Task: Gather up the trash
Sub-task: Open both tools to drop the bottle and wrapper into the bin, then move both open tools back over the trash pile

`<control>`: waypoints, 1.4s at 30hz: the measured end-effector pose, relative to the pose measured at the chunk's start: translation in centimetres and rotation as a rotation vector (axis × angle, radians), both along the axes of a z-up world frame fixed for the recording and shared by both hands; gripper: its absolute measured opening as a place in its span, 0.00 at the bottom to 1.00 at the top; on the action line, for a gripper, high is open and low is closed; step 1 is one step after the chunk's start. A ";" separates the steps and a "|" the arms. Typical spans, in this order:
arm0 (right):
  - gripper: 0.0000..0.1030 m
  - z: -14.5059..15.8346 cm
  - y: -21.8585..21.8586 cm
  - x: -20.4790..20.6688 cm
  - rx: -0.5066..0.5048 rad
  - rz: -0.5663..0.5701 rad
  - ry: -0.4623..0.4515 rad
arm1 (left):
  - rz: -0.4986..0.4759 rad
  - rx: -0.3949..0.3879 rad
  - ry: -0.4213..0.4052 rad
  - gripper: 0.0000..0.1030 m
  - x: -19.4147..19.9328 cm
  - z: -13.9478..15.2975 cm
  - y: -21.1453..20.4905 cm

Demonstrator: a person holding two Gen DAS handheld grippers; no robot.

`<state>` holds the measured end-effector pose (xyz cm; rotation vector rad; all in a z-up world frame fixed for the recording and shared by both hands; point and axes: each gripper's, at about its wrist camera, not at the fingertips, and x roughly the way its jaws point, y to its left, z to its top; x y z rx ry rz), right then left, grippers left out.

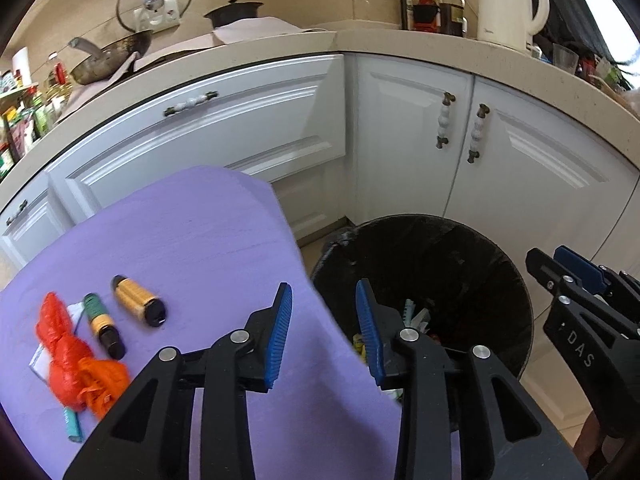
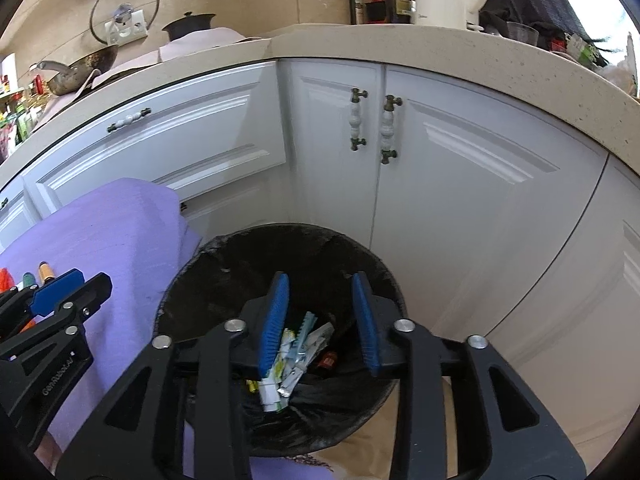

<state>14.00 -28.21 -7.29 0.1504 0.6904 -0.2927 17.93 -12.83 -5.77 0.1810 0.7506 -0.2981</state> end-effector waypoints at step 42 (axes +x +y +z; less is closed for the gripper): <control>0.51 1.2 26.6 0.9 -0.001 0.526 0.061 | 0.505 -0.001 0.018 0.52 -7.0 -0.6 28.1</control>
